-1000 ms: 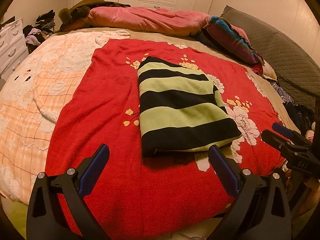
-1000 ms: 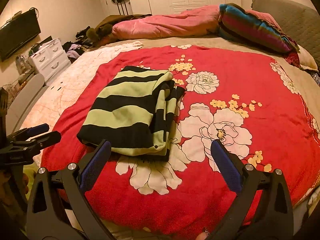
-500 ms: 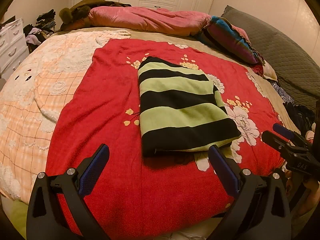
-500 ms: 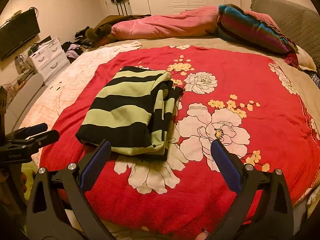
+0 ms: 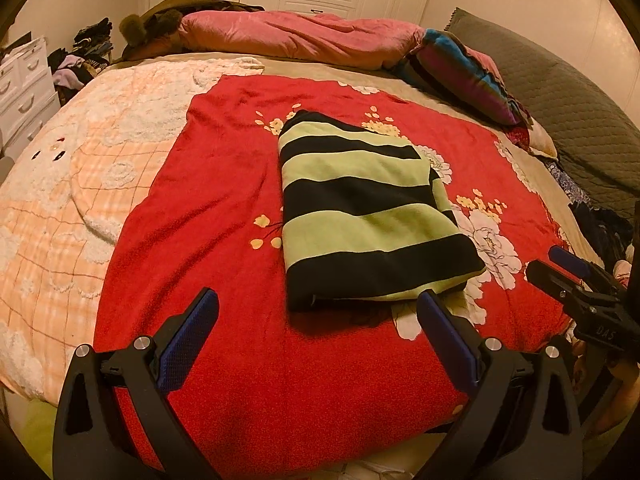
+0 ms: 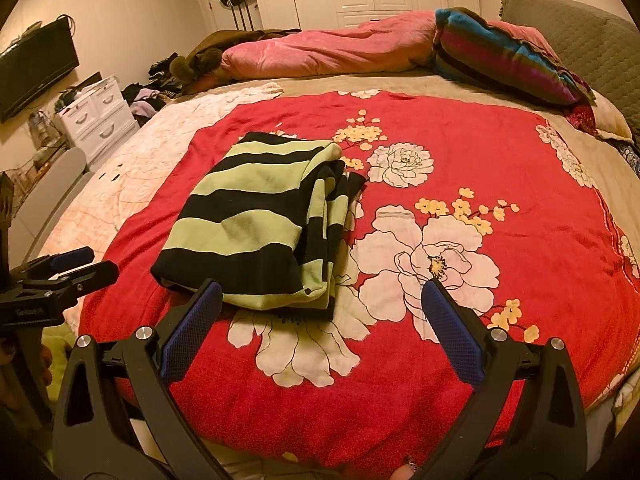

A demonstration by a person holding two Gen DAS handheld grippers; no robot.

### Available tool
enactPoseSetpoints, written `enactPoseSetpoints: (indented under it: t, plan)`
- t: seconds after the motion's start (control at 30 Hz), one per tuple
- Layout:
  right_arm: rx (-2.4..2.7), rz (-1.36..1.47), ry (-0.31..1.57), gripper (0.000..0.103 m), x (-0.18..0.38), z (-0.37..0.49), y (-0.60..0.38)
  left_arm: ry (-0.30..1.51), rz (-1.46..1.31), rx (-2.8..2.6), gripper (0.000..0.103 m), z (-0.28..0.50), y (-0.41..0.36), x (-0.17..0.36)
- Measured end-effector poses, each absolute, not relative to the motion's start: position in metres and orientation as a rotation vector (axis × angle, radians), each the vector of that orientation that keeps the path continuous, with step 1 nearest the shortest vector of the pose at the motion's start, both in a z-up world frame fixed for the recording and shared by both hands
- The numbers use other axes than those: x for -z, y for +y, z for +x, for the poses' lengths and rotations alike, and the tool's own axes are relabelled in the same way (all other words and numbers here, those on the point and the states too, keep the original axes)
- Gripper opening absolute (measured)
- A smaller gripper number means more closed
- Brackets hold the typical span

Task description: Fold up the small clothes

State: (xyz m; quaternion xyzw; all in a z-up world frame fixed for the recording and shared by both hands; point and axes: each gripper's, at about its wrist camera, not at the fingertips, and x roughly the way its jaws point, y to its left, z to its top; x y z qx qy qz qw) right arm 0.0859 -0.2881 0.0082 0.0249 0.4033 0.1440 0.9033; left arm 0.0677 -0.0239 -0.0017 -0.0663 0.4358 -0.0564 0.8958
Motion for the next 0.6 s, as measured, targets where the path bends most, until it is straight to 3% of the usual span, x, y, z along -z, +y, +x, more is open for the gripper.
enactPoseSetpoints:
  t: [0.6]
  plan:
    - [-0.292,0.052,0.839,0.094,-0.0061,0.0852,-0.2894,0.907,-0.139,0.117,0.099,0.0690,-0.0214,0.0004]
